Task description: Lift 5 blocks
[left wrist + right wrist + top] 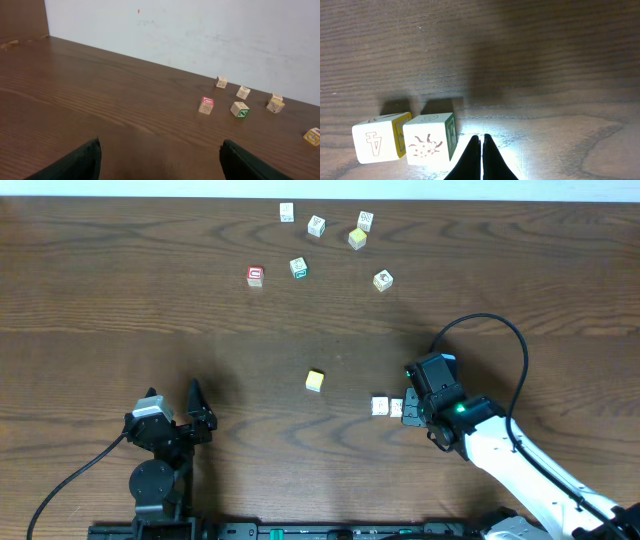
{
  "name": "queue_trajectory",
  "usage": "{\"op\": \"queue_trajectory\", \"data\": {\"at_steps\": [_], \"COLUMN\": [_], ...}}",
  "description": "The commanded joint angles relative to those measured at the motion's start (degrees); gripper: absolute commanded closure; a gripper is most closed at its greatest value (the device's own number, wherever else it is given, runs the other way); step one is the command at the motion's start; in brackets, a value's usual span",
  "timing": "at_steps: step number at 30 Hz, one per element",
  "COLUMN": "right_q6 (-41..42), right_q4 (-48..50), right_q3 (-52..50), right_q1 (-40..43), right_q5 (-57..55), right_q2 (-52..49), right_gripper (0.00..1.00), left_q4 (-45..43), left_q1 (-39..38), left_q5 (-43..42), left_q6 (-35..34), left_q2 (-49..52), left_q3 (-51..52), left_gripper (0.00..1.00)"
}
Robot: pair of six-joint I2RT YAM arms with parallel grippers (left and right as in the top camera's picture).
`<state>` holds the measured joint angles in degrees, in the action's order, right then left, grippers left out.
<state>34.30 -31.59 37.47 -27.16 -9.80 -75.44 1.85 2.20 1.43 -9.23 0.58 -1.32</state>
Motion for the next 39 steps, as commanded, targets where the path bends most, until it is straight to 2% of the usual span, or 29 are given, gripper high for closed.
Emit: {"op": "queue_trajectory", "data": {"at_steps": [1,11,39], "right_q6": [1.0,1.5,-1.4], "right_q4": [0.4,2.5,5.4], "right_q3": [-0.5,-0.5,-0.5], "right_q1": [0.5,0.5,-0.2], "right_q5": [0.3,2.8,7.3], "right_q2": [-1.5,-5.5,-5.5], "right_gripper": [0.98,0.99,0.99], "left_q4": [2.2,2.2,2.2], "left_q1": [0.2,0.2,0.2], "left_q5": [0.7,0.7,0.7], "left_q6": [-0.3,-0.3,-0.3], "left_q2": [-0.3,-0.3,-0.3], "left_q3": [1.1,1.1,1.1], "left_gripper": [0.24,0.24,0.24]}}
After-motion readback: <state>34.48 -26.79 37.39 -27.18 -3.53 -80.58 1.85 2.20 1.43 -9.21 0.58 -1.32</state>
